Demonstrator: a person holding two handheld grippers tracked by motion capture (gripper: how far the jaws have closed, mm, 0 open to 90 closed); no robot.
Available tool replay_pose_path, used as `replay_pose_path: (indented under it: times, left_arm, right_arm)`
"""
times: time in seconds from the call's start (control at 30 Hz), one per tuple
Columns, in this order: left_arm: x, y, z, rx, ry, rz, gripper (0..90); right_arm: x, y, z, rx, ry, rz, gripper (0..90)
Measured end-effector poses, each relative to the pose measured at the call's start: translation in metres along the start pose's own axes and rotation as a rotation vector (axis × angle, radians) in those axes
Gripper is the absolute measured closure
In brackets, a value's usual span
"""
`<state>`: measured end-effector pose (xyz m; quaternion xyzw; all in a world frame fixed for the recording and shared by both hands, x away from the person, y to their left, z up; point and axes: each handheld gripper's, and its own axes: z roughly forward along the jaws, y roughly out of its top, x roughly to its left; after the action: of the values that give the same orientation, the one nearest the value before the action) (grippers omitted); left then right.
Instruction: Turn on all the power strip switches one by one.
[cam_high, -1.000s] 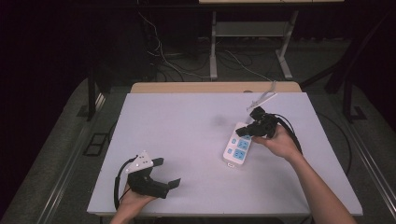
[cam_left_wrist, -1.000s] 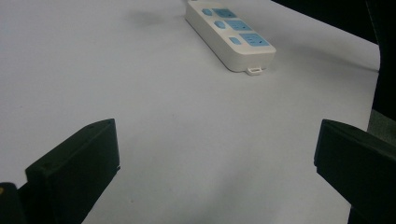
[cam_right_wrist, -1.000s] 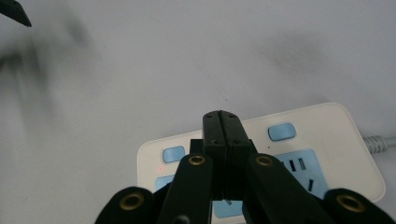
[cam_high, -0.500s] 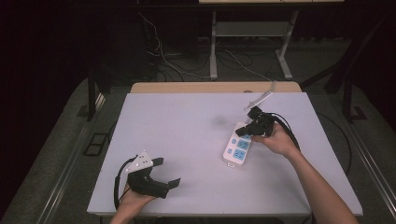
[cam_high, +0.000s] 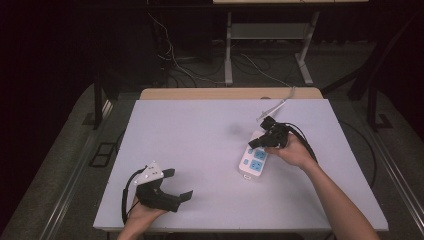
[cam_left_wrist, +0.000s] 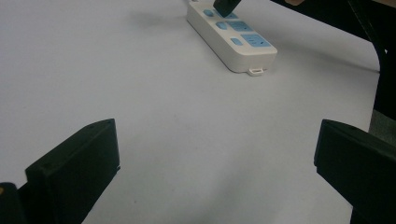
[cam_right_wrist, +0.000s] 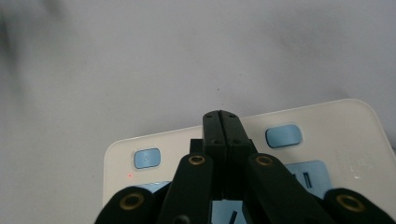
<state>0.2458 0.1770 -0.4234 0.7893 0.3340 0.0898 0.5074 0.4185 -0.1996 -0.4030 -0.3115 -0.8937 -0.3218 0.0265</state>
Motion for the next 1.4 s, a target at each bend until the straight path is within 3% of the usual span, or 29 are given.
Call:
replay_pose_path:
  times: [0.53,1.23,1.3,1.37,1.4]
  left_arm:
    - [0.0003,-0.0002,-0.0001,0.003,-0.001,0.001,0.0]
    - [-0.0028,-0.0004,0.0034,0.012,-0.005,0.006,0.0]
    - [-0.0035,-0.0004,0.0032,0.012,-0.005,0.006,0.0]
    - [-0.0036,-0.0006,0.0030,0.012,-0.005,0.006,0.0]
    - [-0.0035,-0.0007,0.0029,0.012,-0.005,0.006,0.0]
  right_arm:
    - [0.0044,0.0014,0.0093,0.021,0.014,-0.006,90.0]
    - [0.0034,-0.0004,0.0098,0.040,-0.005,-0.022,90.0]
    - [0.0027,-0.0006,0.0101,0.034,-0.010,-0.019,90.0]
    - [0.0034,0.0001,0.0100,0.040,-0.049,-0.027,90.0]
    - [0.0022,0.0000,0.0099,0.040,-0.040,-0.019,90.0]
